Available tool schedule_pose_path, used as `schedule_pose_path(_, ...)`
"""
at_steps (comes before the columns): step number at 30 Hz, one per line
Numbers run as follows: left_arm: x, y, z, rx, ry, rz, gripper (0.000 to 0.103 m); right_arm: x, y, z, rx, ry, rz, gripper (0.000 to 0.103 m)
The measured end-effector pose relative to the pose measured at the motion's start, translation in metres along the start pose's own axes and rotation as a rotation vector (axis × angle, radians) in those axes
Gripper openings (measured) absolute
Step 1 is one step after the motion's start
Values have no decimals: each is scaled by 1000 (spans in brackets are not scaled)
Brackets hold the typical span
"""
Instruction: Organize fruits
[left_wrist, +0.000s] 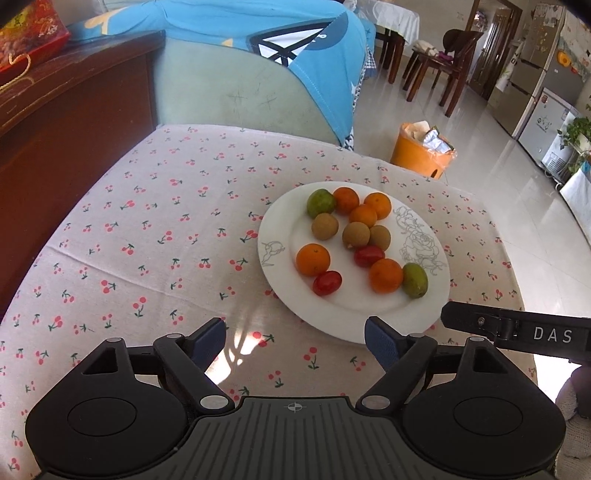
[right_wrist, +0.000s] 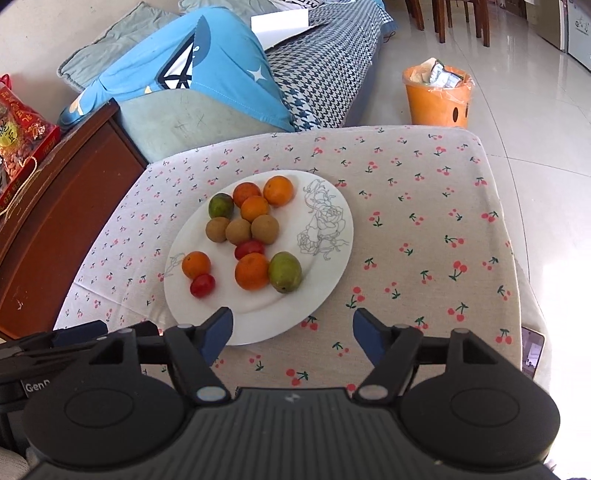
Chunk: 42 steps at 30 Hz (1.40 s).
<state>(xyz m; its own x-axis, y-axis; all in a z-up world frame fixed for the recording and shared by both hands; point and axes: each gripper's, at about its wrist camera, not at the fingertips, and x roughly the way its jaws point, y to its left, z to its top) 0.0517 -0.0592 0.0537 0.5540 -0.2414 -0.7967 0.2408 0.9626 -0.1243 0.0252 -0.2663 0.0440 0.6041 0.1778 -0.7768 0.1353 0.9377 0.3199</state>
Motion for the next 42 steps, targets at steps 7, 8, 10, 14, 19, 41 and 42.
schedule_pose_path(7, 12, -5, 9, 56, 50, 93, 88, 9, 5, 2, -10, 9, -62, 80)
schedule_pose_path(8, 14, -5, 9, 59, 52, 102, 88, 10, 5, 3, -9, 9, -70, 81)
schedule_pose_path(10, 16, -5, 9, 63, 51, 126, 89, 13, 6, 3, -9, 19, -85, 83)
schedule_pose_path(14, 19, -2, 12, 54, 68, 151, 90, 16, 9, 2, -16, 36, -106, 85)
schedule_pose_path(19, 23, -1, 12, 48, 89, 158, 91, 17, 12, 3, -26, 42, -126, 89)
schedule_pose_path(41, 35, -6, 10, 40, 134, 210, 95, 29, 26, -2, -91, 55, -203, 92)
schedule_pose_path(42, 35, -6, 10, 46, 130, 215, 95, 29, 26, -2, -91, 55, -203, 92)
